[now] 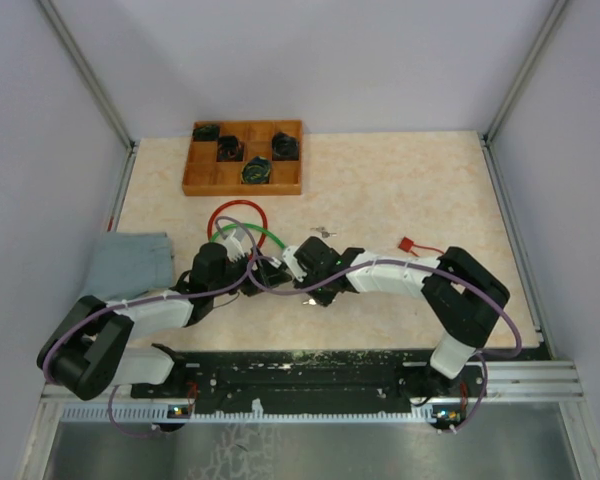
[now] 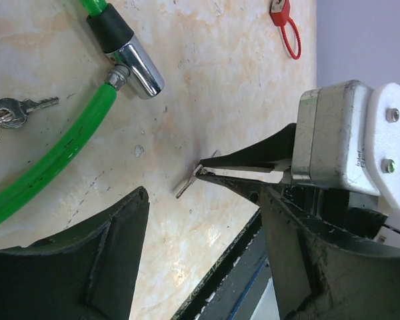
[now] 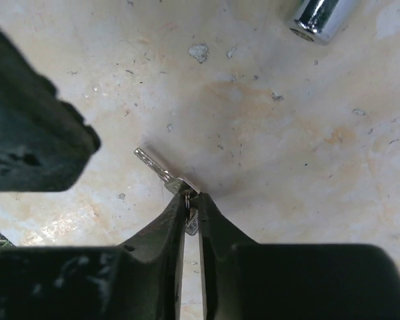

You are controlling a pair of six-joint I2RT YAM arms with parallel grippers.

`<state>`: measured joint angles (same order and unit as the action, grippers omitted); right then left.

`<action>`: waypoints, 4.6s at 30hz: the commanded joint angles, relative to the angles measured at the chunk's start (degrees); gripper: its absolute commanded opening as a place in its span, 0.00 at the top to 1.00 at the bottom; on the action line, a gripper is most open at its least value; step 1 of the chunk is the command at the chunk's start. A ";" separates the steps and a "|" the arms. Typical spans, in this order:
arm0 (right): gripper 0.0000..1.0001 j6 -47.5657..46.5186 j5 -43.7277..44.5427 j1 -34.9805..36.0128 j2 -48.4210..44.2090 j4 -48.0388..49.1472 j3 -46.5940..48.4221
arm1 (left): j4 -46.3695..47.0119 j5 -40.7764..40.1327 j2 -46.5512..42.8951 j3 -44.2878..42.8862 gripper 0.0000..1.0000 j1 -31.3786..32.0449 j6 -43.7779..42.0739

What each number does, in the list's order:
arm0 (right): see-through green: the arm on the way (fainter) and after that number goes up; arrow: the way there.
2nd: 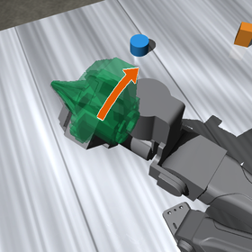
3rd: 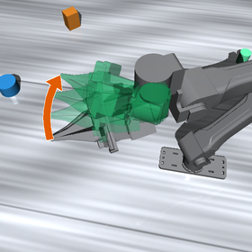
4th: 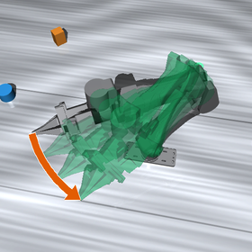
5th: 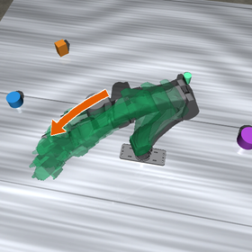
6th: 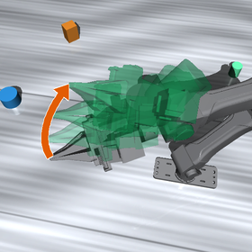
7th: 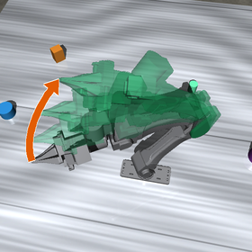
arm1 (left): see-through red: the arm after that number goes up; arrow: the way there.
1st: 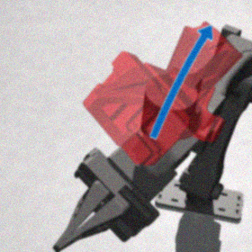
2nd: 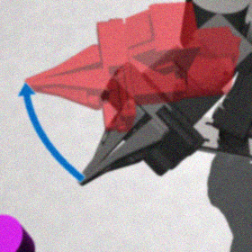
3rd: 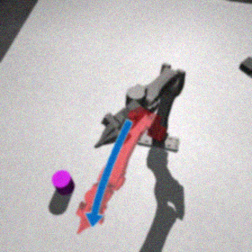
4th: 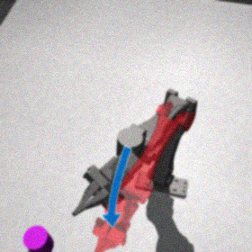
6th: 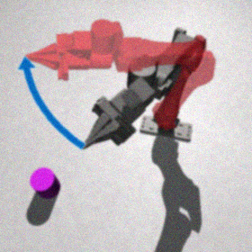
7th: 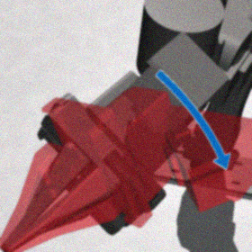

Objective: Unlock with the key
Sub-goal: Pick up the key from the center of the board.

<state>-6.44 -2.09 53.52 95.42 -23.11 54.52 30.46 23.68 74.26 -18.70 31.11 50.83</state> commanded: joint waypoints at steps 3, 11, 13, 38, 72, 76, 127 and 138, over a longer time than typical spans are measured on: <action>0.99 0.51 -2.28 0.32 -0.13 2.34 1.04 | 0.98 1.08 0.40 0.50 0.27 0.05 0.06; 1.00 6.62 -4.48 0.34 -6.29 10.36 -2.32 | 1.62 0.63 -2.95 1.61 0.27 -0.09 1.83; 1.00 9.10 -4.33 0.34 -7.92 12.88 -3.50 | 2.32 0.16 -4.35 2.30 0.27 -0.11 2.11; 1.00 39.47 5.08 0.51 -19.47 34.47 -13.40 | 33.94 0.69 -0.88 10.98 0.35 0.12 10.91; 0.80 34.67 -2.53 -0.80 -26.19 41.94 -18.58 | 43.44 1.67 5.16 6.47 1.00 0.02 -1.82; 0.69 31.35 -10.49 -5.00 -30.69 43.80 -20.28 | 33.85 7.48 0.75 2.60 1.00 0.02 -10.25; 1.00 36.05 -38.69 -16.08 -29.24 75.19 -31.36 | 28.93 22.23 -4.01 -5.42 0.71 0.44 -9.54; 1.00 37.74 -28.39 -20.36 -34.54 65.82 -36.25 | -17.35 4.22 -8.23 -15.07 0.45 0.68 -19.80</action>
<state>30.11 -34.96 35.33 63.77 42.83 20.25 32.08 36.14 66.61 -29.26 31.42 35.99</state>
